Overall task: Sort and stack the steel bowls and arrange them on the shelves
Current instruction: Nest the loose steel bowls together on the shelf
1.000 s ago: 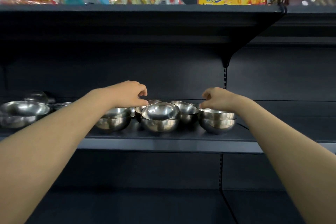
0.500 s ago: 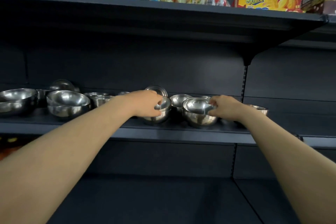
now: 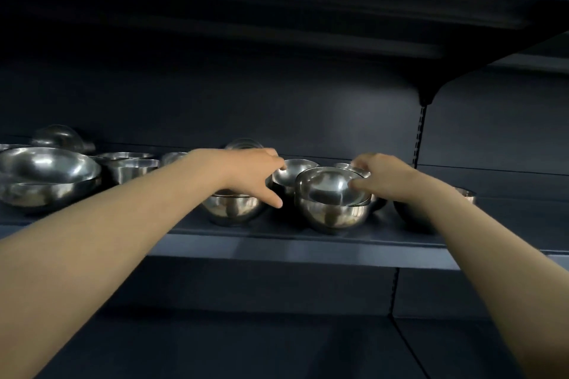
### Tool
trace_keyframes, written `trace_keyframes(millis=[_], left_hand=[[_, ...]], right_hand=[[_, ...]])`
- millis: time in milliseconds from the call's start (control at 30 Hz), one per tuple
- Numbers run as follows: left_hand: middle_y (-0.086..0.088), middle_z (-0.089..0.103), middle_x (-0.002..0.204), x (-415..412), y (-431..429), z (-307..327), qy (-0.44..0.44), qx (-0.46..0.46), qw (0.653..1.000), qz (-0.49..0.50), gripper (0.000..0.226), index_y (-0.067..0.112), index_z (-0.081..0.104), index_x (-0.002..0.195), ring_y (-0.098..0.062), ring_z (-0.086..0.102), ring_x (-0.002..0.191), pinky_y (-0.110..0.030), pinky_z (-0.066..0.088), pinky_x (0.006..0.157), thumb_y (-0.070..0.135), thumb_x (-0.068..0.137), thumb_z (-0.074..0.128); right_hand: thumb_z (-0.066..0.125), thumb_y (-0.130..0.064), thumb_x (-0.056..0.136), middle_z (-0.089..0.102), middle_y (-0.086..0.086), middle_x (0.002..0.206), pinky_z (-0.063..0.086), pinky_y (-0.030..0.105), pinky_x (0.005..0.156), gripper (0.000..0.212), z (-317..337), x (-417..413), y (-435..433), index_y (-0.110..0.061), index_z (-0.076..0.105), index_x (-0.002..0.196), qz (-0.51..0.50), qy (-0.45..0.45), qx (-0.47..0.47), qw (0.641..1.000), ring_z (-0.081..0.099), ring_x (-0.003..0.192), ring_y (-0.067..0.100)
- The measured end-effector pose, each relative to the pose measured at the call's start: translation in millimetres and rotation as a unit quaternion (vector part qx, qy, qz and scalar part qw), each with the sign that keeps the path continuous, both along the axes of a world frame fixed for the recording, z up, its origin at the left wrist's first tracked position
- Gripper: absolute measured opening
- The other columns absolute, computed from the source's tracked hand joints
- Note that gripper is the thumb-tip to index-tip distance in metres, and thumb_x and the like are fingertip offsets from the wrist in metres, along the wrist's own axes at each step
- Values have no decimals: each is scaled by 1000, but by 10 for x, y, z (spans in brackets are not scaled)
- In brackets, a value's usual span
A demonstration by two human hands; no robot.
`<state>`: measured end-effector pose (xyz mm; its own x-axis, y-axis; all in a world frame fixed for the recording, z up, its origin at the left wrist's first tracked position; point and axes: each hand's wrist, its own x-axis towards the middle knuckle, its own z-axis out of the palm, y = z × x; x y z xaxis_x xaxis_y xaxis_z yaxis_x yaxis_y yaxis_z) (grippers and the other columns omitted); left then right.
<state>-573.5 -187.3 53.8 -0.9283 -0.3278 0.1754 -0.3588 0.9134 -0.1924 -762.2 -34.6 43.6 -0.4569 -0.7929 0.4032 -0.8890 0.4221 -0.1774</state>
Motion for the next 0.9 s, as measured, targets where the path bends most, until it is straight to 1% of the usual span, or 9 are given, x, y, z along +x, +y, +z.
trace_keyframes(millis=[133,200,300,467,533,600,667,767,900], left_hand=[[4,31,148,-264,-87,7,-24,52,998,16,97,20,23,148,-17,32,136,-34,31,111,58,71,69],[4,33,148,-369,-90,-25,-32,74,997,17,96,20,25,147,-17,33,134,-32,31,110,55,70,71],[10,38,139,-464,-68,-42,-20,133,991,-12,85,26,30,144,-9,38,120,-21,30,96,46,73,73],[14,47,131,-567,-9,-35,-10,178,983,-38,75,20,38,139,-7,43,123,-15,30,94,44,76,71],[7,53,134,-583,-11,-37,-23,179,983,-34,88,17,41,137,-13,48,124,-26,34,107,58,66,72],[4,58,130,-588,-41,-36,-38,175,983,-32,109,16,40,138,-16,50,124,-37,35,110,76,49,61],[4,47,143,-603,-65,-28,-56,165,985,-15,120,19,30,146,-15,42,132,-34,31,113,86,49,56],[4,48,133,-610,-75,1,-67,146,987,-4,121,18,40,136,-15,46,124,-35,34,111,92,41,51],[3,48,112,-619,-98,15,-57,156,986,-18,111,19,47,116,-15,50,106,-28,36,98,95,36,49]], right_hand=[[60,-26,87,63,4,86,47,29,69,20,-132,-190,-84,-12,61,101,48,-52,-24,997,56,74,17],[60,-24,88,60,-3,76,45,24,64,12,-187,-234,-93,-16,63,97,78,-73,-50,993,56,72,14],[59,-27,88,69,11,95,46,32,80,22,-231,-283,-107,-12,67,103,94,-97,-88,987,61,91,24],[57,-38,90,63,20,115,45,35,83,47,-267,-306,-90,3,61,112,98,-125,-94,983,61,96,27],[55,-42,90,65,20,108,44,32,74,48,-253,-304,-65,1,63,111,105,-155,-87,978,60,85,27],[53,-47,90,55,13,81,38,28,65,50,-223,-290,-52,0,65,105,102,-194,-76,973,47,67,18],[52,-52,89,42,6,74,35,28,64,56,-198,-281,-55,3,61,93,91,-206,-66,972,41,66,16],[48,-61,87,48,5,72,36,30,66,53,-203,-258,-30,-10,61,77,97,-214,-53,971,45,69,20],[46,-80,72,65,-14,96,41,25,73,65,-208,-232,72,-31,69,108,124,-244,-3,962,56,90,9]])
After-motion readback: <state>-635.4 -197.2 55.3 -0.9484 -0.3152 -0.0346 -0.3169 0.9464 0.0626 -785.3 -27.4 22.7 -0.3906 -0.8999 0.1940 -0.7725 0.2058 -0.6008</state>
